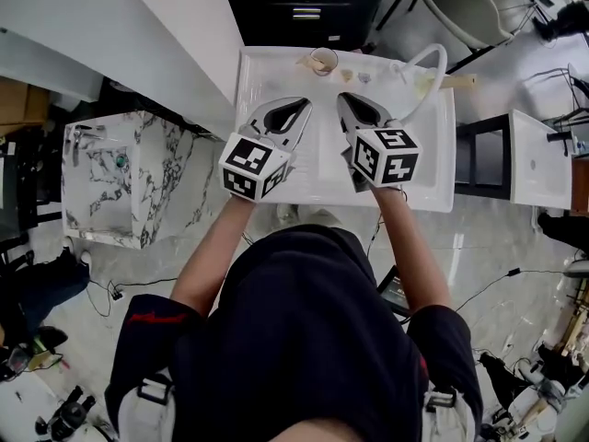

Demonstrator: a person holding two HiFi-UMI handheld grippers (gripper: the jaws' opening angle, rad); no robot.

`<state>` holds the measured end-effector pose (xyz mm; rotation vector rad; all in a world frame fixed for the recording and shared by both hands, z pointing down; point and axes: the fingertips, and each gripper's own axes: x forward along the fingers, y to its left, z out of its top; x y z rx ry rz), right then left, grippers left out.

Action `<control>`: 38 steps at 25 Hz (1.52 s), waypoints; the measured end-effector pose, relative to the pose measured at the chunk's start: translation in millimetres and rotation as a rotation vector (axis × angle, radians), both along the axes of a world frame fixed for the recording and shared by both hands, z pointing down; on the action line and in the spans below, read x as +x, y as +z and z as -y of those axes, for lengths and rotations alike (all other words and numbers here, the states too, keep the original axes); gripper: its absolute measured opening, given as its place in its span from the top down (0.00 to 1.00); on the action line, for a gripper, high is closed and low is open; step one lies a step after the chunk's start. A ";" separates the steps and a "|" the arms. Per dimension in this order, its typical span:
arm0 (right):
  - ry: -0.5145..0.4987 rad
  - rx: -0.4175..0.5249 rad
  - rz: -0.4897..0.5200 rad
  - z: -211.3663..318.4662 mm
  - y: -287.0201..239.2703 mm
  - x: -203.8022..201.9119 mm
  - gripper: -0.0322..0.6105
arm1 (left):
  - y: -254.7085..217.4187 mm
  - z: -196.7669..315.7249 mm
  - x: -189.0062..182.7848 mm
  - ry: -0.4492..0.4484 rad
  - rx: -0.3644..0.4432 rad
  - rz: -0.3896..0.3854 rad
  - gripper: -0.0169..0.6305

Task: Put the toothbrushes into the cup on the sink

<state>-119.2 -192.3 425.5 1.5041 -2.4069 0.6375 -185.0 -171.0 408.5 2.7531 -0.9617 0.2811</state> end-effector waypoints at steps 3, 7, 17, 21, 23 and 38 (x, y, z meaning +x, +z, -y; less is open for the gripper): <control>0.000 0.018 -0.010 -9.3 -5.7 -4.5 0.89 | -8.1 -10.6 -4.6 0.006 0.018 -0.017 0.94; 0.009 0.033 -0.015 -21.9 -10.1 -9.1 0.89 | -13.7 -26.0 -11.9 0.014 0.028 -0.028 0.94; 0.005 0.067 -0.046 -45.0 -27.8 -13.1 0.89 | -32.4 -43.1 -19.3 0.013 0.062 -0.075 0.94; 0.004 0.081 -0.047 -48.1 -31.7 -11.6 0.89 | -33.8 -47.8 -16.0 0.014 0.067 -0.076 0.94; -0.002 0.090 -0.043 -50.5 -33.8 -11.7 0.89 | -34.6 -50.8 -13.6 0.014 0.070 -0.071 0.94; -0.071 0.124 -0.013 -101.9 -46.6 16.3 0.89 | -52.1 -97.5 24.6 -0.052 0.104 -0.053 0.94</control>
